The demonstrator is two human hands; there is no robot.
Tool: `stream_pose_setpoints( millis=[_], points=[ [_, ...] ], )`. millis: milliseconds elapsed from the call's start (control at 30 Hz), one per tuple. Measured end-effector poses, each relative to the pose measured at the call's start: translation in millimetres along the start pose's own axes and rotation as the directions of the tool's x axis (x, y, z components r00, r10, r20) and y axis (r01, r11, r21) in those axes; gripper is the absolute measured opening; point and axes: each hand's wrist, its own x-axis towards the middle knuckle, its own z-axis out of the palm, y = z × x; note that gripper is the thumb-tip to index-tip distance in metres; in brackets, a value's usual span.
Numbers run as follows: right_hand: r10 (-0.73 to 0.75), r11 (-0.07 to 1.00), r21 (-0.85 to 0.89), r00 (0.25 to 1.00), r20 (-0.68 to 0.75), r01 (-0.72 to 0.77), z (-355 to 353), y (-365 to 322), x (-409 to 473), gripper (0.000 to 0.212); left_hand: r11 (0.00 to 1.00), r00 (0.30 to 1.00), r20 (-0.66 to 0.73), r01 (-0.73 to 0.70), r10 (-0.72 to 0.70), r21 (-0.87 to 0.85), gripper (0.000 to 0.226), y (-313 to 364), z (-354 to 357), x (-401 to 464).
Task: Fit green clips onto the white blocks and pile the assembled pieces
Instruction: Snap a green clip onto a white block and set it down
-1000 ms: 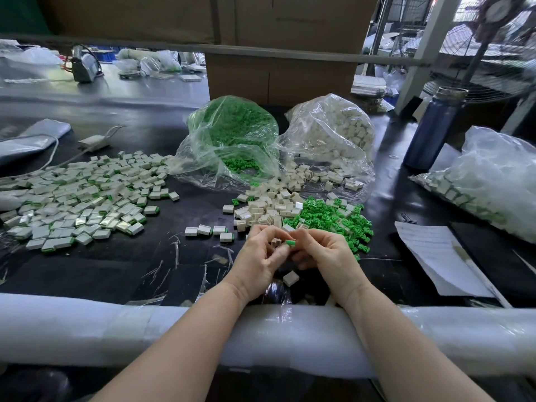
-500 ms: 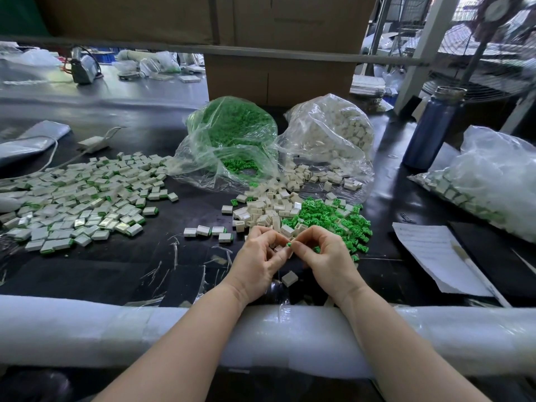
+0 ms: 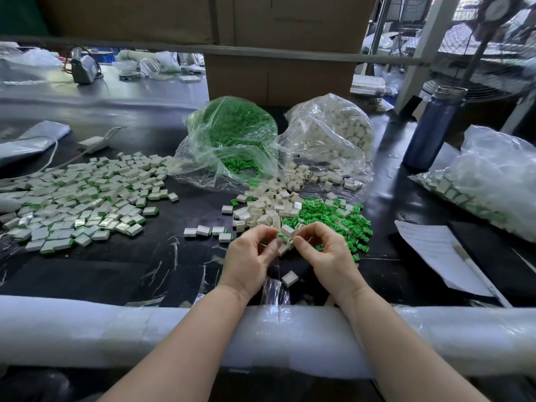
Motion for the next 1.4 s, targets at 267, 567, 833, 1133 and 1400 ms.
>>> stream_pose_setpoints(
  millis=[267,567,833,1133,1400],
  points=[
    [0.042,0.999,-0.020,0.998,-0.044,-0.043,-1,1,-1,0.014,0.960,0.837,-0.527,0.251,-0.150,0.125,0.021,-17,-11,10],
    [0.047,0.998,-0.035,0.998,-0.046,-0.049,-2,1,-1,0.015,0.887,0.851,-0.465,0.390,-0.244,0.248,0.027,-18,-11,10],
    [0.031,0.997,-0.075,0.996,-0.080,-0.037,-2,2,1,0.016,0.971,0.991,-0.004,-0.130,0.133,0.199,0.012,4,-4,-3],
    [0.021,0.994,-0.101,0.994,-0.106,-0.032,-2,5,2,0.019,0.963,0.945,0.300,-0.194,0.132,0.188,0.019,0,2,-5],
    [0.012,1.000,-0.015,1.000,-0.029,-0.013,-1,0,0,0.018,0.992,0.991,0.132,0.031,-0.015,-0.119,0.023,-2,-2,0]
  ],
)
